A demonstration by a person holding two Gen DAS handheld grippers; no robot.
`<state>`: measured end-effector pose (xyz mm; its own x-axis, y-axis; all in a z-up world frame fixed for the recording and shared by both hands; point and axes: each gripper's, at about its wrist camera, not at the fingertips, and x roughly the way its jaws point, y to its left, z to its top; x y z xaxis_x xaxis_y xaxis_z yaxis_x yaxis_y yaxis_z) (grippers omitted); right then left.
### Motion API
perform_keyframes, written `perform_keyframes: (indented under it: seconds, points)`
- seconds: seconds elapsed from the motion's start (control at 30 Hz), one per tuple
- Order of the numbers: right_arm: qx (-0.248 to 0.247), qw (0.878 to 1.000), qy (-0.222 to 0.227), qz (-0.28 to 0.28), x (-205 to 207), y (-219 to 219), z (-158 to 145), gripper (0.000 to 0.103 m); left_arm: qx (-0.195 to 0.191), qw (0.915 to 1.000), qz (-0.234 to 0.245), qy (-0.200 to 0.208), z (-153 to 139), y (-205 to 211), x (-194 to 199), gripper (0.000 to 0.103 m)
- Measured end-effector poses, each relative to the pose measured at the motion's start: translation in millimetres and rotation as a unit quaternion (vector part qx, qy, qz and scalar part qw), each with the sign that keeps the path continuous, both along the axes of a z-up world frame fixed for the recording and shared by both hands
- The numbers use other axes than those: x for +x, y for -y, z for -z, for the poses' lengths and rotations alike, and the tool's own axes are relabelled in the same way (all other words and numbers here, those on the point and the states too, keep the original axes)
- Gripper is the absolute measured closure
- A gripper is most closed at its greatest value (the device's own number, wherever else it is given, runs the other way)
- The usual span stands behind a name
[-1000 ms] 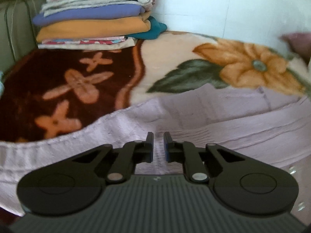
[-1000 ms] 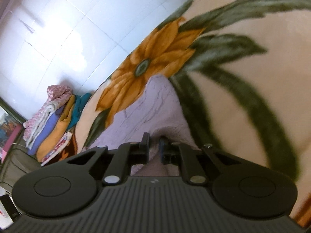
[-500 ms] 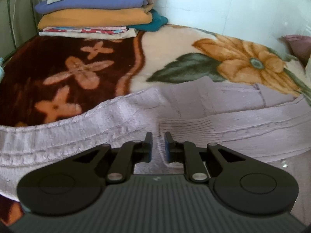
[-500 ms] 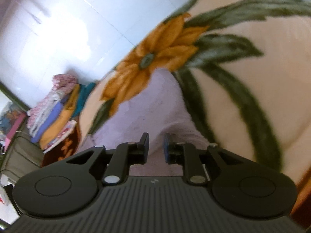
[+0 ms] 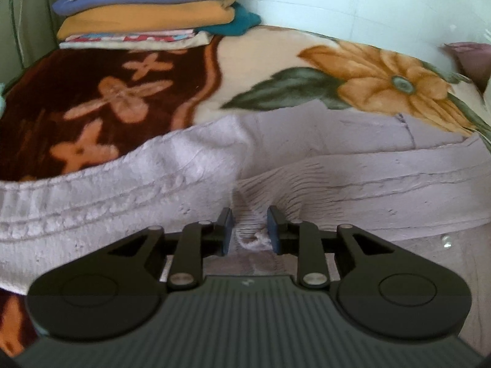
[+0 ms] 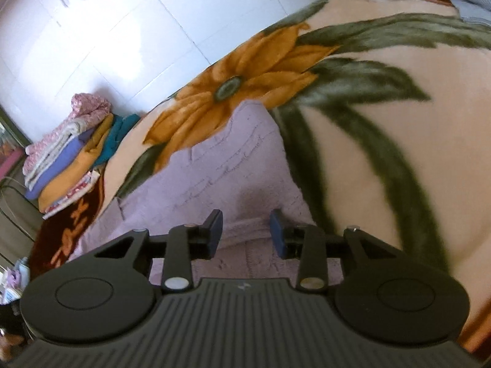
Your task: Fold small clothes
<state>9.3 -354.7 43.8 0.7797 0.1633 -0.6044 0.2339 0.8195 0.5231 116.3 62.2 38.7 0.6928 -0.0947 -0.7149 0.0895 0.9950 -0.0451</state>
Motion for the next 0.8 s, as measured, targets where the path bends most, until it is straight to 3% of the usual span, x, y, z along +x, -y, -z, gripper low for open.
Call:
perform_keyframes:
  seconds: [0.2, 0.27, 0.33, 0.47, 0.57, 0.8]
  points:
    - [0.009, 1.0, -0.002, 0.003, -3.9, 0.6, -8.4, 0.06, -0.033, 0.9991, -0.027, -0.004, -15.0, -19.2, -13.2, 0.074]
    - [0.014, 1.0, 0.001, 0.004, -11.2, -0.6, -14.0, 0.06, -0.037, 0.9984, -0.042, 0.0, -23.1, -28.1, -20.6, 0.066]
    - [0.016, 1.0, 0.001, 0.0, -21.8, -3.7, -20.2, 0.06, -0.034, 0.9974, -0.064, 0.004, -31.1, -38.4, -28.9, 0.051]
    - [0.024, 1.0, -0.002, -0.016, -44.4, -10.6, -30.7, 0.05, -0.027, 0.9938, -0.107, 0.01, -45.5, -61.8, -43.9, 0.047]
    - [0.024, 1.0, 0.0, -0.02, -62.2, -15.6, -38.3, 0.044, -0.029, 0.9895, -0.142, 0.004, -51.5, -81.3, -52.5, 0.037]
    - [0.034, 0.998, -0.014, -0.046, -89.7, -28.4, -36.8, 0.039, -0.032, 0.9731, -0.227, -0.018, -45.1, -122.5, -69.2, 0.036]
